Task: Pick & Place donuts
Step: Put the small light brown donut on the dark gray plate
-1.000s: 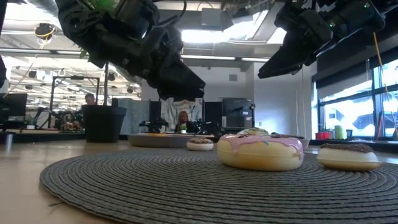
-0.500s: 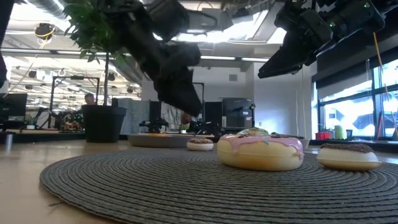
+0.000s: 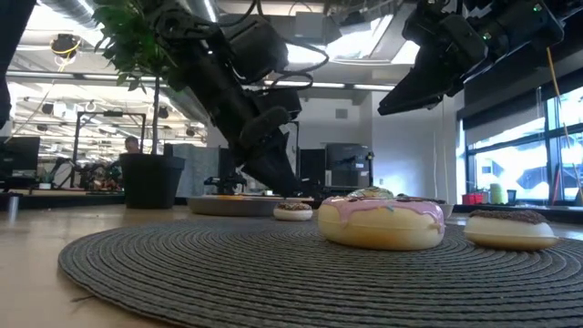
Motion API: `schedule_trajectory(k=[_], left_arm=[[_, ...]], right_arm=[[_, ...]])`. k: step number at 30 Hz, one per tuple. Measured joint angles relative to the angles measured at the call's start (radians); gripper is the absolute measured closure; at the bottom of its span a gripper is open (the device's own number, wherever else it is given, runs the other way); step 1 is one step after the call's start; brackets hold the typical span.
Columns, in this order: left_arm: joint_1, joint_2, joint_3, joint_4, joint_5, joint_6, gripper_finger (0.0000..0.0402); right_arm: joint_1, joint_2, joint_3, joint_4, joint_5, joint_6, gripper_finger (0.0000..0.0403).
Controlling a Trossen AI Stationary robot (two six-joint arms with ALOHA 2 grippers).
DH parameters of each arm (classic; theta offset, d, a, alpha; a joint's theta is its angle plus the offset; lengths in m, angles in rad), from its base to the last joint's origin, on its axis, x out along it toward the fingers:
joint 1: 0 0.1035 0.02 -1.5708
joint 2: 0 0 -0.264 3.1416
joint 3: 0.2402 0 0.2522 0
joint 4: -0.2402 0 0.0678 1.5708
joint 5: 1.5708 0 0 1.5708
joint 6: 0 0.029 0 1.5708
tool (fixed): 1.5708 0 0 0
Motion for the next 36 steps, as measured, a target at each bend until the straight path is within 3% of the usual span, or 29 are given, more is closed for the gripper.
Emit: schedule_trajectory(k=[17,36], left_arm=[[0.000,0.046,0.000,0.021,-0.001,-0.020,0.0205],[0.000,0.042,-0.001,0.022,-0.008,0.000,0.0311]], right_arm=[[0.000,0.000,0.000,-0.001,0.000,-0.003,0.0269],[0.000,0.000,0.000,-0.005,0.001,-0.003,0.0269]])
